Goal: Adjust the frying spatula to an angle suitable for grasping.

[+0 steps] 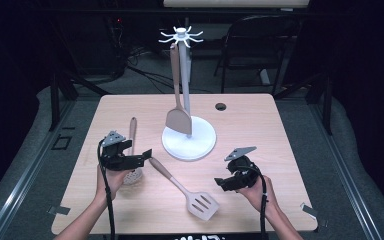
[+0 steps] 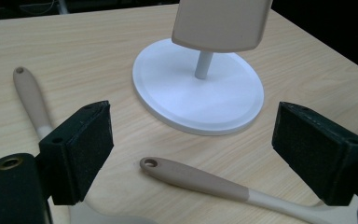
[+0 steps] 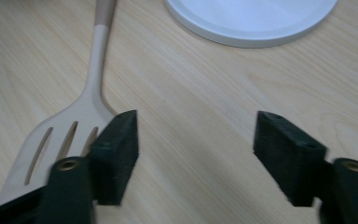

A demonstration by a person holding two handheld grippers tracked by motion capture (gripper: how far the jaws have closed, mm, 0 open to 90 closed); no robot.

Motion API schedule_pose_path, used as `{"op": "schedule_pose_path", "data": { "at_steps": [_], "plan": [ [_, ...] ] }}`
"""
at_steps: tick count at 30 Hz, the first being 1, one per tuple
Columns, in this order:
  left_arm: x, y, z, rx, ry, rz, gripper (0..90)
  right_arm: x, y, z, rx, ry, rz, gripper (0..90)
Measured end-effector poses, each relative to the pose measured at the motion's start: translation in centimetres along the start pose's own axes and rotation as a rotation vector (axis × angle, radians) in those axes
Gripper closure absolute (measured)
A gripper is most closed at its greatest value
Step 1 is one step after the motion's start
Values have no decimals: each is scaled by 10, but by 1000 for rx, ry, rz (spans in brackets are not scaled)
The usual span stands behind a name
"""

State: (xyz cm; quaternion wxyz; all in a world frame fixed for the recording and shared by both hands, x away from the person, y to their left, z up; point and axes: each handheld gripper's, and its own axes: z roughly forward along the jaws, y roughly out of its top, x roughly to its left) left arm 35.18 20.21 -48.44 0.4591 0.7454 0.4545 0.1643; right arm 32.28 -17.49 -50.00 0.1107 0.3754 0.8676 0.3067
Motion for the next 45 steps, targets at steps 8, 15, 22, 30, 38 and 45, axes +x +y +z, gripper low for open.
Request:
{"op": "schedule_pose_path", "data": {
  "at_steps": [8,15,22,30,38,45],
  "plan": [
    [-5,-9,4,40,33,-8,116,17,-7,-8,16,67,-48,831],
    [-9,-15,9,68,47,-21,124,52,-13,-6,71,134,-129,895],
    [-17,-22,13,101,63,-29,150,70,-13,8,169,170,-200,900],
    [-29,-31,21,138,63,-36,157,69,-23,32,257,153,-144,900],
    [-37,-42,36,191,19,-76,174,72,-27,41,305,118,-149,900],
    [-43,-45,47,218,10,-81,198,71,-28,42,300,124,-140,900]
  ]
}}
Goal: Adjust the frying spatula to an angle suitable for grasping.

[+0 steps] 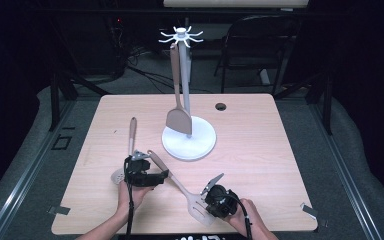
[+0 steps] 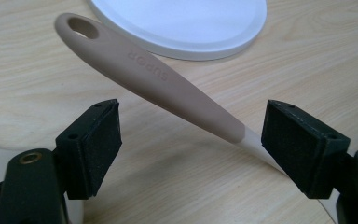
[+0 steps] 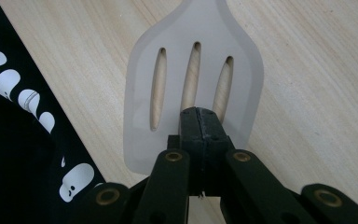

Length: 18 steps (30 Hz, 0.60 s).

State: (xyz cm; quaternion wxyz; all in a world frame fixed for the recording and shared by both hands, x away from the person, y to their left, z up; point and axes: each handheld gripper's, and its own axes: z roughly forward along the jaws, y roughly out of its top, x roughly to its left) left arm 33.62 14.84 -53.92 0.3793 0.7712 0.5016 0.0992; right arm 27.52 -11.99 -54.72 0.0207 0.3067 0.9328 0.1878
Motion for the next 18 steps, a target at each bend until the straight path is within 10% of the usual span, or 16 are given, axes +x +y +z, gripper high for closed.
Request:
{"op": "schedule_pose_path", "data": {
  "at_steps": [18],
  "plan": [
    [-4,1,21,47,-7,-24,302,1,-1,0,-12,-5,4,900]
  ]
}}
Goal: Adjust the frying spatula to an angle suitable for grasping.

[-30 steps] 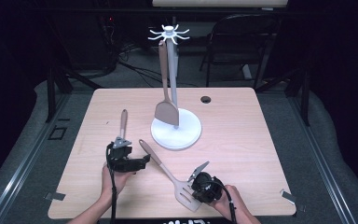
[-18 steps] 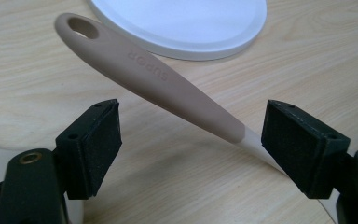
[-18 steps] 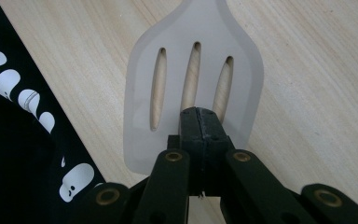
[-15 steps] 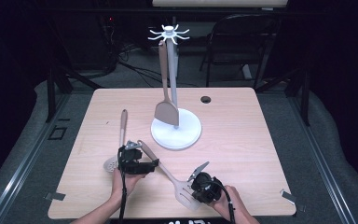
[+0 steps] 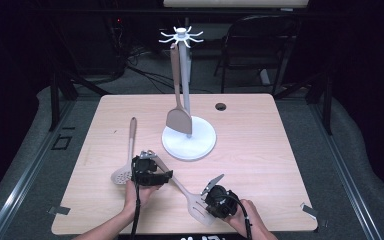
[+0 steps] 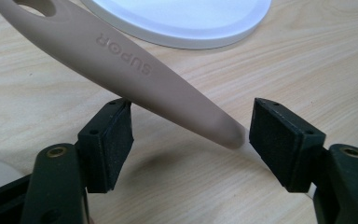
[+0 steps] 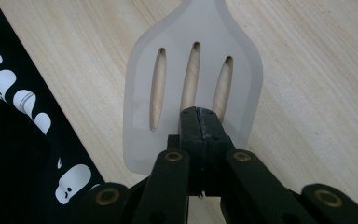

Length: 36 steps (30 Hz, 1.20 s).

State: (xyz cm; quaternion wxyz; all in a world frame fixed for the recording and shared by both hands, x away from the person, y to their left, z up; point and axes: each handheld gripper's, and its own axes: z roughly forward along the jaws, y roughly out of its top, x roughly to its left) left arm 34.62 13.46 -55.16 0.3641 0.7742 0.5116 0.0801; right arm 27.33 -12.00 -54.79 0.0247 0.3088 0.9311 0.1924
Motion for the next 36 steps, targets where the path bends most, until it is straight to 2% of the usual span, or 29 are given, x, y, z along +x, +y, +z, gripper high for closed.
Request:
{"op": "schedule_pose_path", "data": {
  "at_steps": [3,4,6,9,11,14,18,25,30,36],
  "plan": [
    [-1,0,3,-5,9,-1,342,-1,0,-1,6,0,-7,900],
    [-2,0,4,-8,12,0,338,-1,0,0,-7,8,1,900],
    [-3,2,5,-6,13,-7,340,-2,0,0,2,6,-5,900],
    [-1,1,6,-13,2,-15,348,-1,1,0,7,2,-17,900],
    [-1,1,6,-14,-5,-23,353,-1,1,0,3,10,-9,900],
    [-3,-1,9,-6,-30,-41,361,-1,1,0,8,2,-15,900],
    [-5,-2,10,-7,-43,-49,400,-1,1,0,9,-1,-19,900],
    [-6,-3,13,1,-62,-54,412,-2,1,0,6,9,-20,900],
    [0,-5,12,-37,-127,-101,490,-4,0,0,-5,28,-5,900],
    [-2,-3,4,-112,-185,-84,588,-9,1,-1,3,49,6,898]
  ]
}}
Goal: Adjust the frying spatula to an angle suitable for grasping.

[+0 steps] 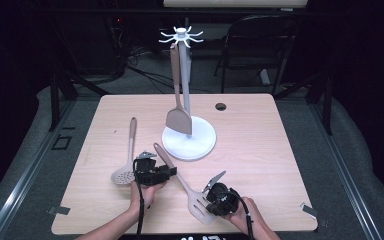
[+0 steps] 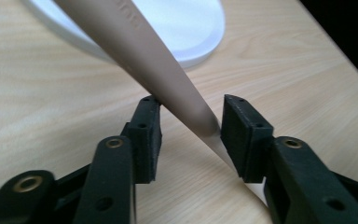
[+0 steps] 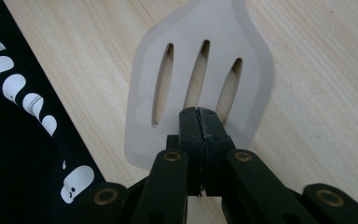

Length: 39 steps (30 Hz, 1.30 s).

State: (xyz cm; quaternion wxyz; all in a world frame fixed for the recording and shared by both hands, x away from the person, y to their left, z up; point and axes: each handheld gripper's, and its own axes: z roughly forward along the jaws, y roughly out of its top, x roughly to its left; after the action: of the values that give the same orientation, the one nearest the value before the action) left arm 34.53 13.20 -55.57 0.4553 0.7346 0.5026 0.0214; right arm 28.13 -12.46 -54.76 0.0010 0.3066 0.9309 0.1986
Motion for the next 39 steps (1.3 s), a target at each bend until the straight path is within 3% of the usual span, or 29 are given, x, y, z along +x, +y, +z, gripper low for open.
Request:
{"op": "schedule_pose_path", "data": {
  "at_steps": [5,10,11,12,14,15,16,17,18,22,25,28,30,32,39],
  "plan": [
    [-7,5,-8,-45,-36,43,653,-2,1,-2,-1,26,11,832],
    [-6,6,-10,-52,-51,48,692,-1,1,-3,-2,51,10,762],
    [-6,6,-10,-56,-44,56,718,-1,1,-3,3,50,12,752],
    [-7,6,-11,-88,-22,83,883,-1,2,-4,9,41,2,745],
    [-9,9,-11,-75,-30,94,900,0,2,-2,13,32,5,758],
    [-9,10,-11,-71,-28,84,873,0,2,-2,5,18,-2,818],
    [-8,9,-9,-60,-21,87,861,-1,3,-3,-5,23,2,808],
    [-8,9,-8,-53,-16,88,854,-2,3,0,25,-4,-3,858],
    [-8,8,-7,-43,-9,78,826,-2,1,0,10,-3,10,868],
    [-5,6,-3,-15,-15,56,752,-7,-1,1,-12,28,45,889],
    [-4,6,3,11,-11,52,659,-6,-1,1,-8,15,35,897],
    [-2,6,12,30,-17,14,579,-5,0,0,-1,6,22,900],
    [-4,7,22,52,-14,19,515,-3,0,1,-11,7,25,900],
    [-5,9,29,65,-17,18,483,-3,0,0,7,-9,5,900],
    [-7,18,55,83,-31,-6,448,-4,0,0,4,-1,1,900]
  ]
}}
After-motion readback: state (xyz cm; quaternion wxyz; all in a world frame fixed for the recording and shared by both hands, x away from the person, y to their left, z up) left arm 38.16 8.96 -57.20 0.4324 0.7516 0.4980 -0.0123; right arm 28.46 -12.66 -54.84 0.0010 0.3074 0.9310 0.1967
